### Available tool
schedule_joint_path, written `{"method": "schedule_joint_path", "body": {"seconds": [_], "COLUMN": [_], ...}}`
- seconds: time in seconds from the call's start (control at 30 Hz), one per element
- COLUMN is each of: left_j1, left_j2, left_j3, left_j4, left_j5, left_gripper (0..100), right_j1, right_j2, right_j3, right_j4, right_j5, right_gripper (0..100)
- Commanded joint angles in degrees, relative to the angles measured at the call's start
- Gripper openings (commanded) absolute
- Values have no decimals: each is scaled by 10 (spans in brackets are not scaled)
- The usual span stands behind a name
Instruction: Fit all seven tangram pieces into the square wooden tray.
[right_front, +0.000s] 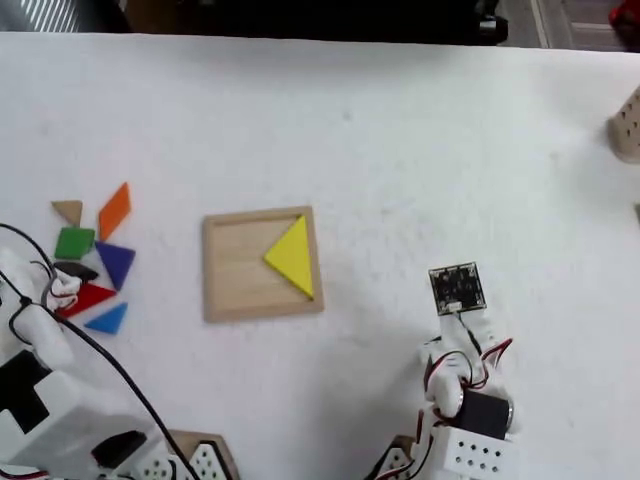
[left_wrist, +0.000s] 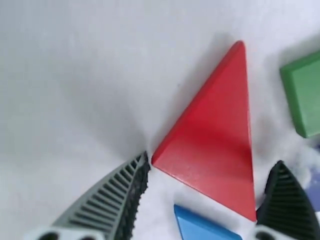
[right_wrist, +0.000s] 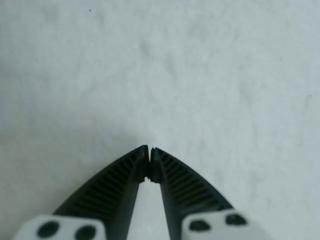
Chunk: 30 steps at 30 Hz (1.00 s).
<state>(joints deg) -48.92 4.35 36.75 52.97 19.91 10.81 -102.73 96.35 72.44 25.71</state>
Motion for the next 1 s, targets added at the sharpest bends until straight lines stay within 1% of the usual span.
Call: {"method": "schedule_joint_path", "body": {"seconds": [0.0, 0.43, 0.5, 0.63, 0.7, 0.97], "left_j1": [-24, -22, -22, -22, -22, -22], "left_j2": [-2, -2, -2, -1, -1, -1], "left_j3": [-12, -11, -12, -10, -10, -9], "left_j4": [-18, -19, -19, -32, -39, -39], "left_j5": [4, 4, 3, 0, -1, -1], "left_gripper": [365, 358, 316, 198, 164, 169], "right_j1": [3, 3, 3, 3, 3, 3], "right_j2": [-3, -3, -3, -3, -3, -3], "right_j3": [5, 5, 5, 5, 5, 5], "right_j4": [3, 3, 3, 3, 3, 3], "right_j5": [6, 6, 6, 6, 6, 6], "right_gripper": [18, 18, 18, 18, 18, 18]}}
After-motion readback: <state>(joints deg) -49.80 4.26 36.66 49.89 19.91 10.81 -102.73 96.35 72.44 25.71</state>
